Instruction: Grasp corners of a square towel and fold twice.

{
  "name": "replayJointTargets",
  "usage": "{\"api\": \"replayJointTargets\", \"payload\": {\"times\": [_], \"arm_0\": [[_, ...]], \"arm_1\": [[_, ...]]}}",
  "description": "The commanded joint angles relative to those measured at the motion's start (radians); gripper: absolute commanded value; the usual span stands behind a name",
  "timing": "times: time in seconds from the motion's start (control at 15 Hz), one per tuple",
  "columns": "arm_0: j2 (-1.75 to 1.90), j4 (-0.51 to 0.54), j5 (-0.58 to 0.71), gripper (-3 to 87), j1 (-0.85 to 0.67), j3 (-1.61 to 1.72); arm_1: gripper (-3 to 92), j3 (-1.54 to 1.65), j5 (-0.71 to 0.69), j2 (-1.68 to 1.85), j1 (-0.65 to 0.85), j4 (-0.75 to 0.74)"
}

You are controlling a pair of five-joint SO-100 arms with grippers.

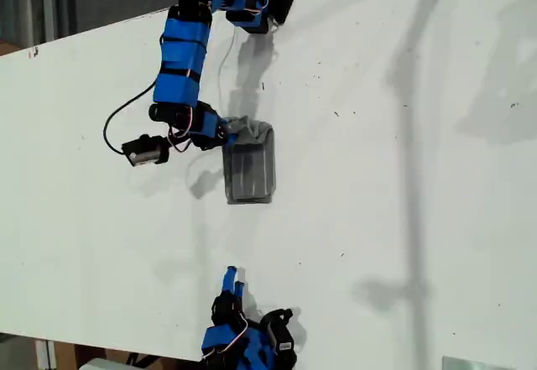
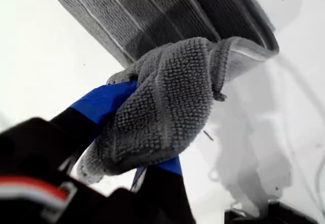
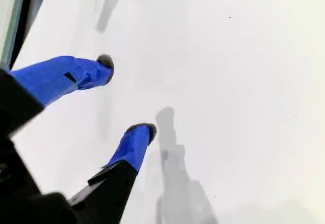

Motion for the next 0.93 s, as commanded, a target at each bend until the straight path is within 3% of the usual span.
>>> {"api": "replayJointTargets", "payload": {"times": [0.0,0.33,0.6,0.87], "arm_0": [[0.020,-0.018,0.014,21.6,-0.035,0.002],[0.020,-0.020,-0.003,21.6,-0.037,0.012],[0.020,-0.021,-0.006,21.7,-0.037,0.014],[0.018,-0.021,-0.006,21.7,-0.037,0.014]], "arm_1": [[-0.1,-0.150,-0.077,-0.064,-0.034,-0.057],[-0.1,-0.143,-0.198,-0.080,-0.081,-0.190],[24.7,-0.144,-0.207,-0.057,-0.064,-0.241],[25.5,-0.144,-0.222,-0.043,-0.035,-0.265]]}}
